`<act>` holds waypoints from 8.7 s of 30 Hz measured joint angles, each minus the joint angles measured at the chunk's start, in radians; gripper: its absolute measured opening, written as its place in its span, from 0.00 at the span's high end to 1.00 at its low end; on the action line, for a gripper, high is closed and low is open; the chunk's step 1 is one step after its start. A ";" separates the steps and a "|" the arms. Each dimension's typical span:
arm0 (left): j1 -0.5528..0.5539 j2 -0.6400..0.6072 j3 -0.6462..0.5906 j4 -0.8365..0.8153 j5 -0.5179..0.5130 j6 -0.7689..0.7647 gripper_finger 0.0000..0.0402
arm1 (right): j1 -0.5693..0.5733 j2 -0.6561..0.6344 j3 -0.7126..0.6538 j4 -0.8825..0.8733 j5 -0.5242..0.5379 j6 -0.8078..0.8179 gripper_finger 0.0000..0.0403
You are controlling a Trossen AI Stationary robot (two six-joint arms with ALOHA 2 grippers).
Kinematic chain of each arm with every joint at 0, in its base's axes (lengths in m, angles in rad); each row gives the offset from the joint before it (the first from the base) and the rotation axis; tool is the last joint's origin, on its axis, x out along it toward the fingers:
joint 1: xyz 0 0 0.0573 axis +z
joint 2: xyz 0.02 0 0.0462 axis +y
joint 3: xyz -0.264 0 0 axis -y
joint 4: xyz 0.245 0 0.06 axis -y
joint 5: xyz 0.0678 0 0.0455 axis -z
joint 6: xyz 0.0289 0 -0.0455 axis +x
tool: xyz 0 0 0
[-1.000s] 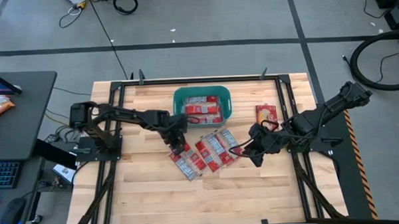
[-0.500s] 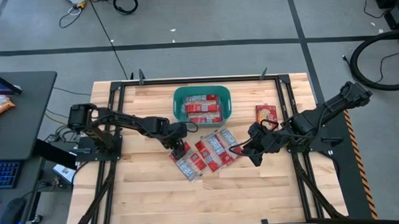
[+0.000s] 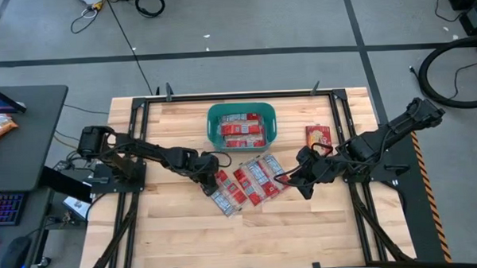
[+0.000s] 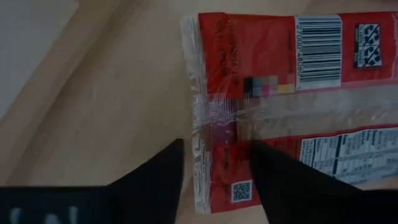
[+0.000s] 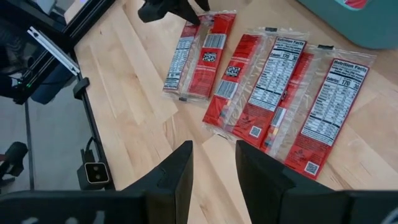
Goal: Sort popcorn bags into baskets
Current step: Put the red popcorn bag into the blue bin
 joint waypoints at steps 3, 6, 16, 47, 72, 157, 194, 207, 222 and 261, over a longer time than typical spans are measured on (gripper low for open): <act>-0.021 0.001 0.000 0.004 -0.045 0.000 0.65 | 0.000 0.000 0.000 0.000 0.000 0.000 0.69; -0.030 0.002 0.000 0.006 -0.064 -0.005 0.79 | 0.000 0.000 0.000 0.000 0.000 0.002 0.69; -0.027 -0.025 -0.004 0.018 -0.011 -0.026 0.99 | -0.007 0.005 0.000 0.062 0.024 -0.019 0.69; -0.129 -0.076 0.000 0.190 -0.087 0.006 1.00 | -0.268 0.594 0.070 0.610 -0.343 -0.394 0.55; -0.251 -0.059 0.033 0.333 -0.051 0.056 0.69 | -0.284 0.716 0.080 0.551 -0.351 -0.416 0.33; -0.359 0.199 0.176 0.304 -0.418 0.732 0.99 | -0.186 0.561 0.079 0.429 -0.495 -0.354 0.47; -0.118 0.120 0.232 0.045 -0.063 0.227 0.97 | 0.048 0.756 0.080 0.504 -0.044 -0.942 0.47; -0.118 0.096 0.232 0.050 0.105 0.130 0.97 | 0.030 0.813 0.079 0.503 -0.058 -1.043 0.57; -0.134 -0.047 0.234 0.078 0.045 0.235 0.94 | -0.009 0.735 0.120 0.400 -0.147 -0.988 0.96; -0.082 -0.445 0.356 0.378 -0.281 0.325 0.87 | -0.410 0.289 0.291 0.345 0.068 -1.738 0.99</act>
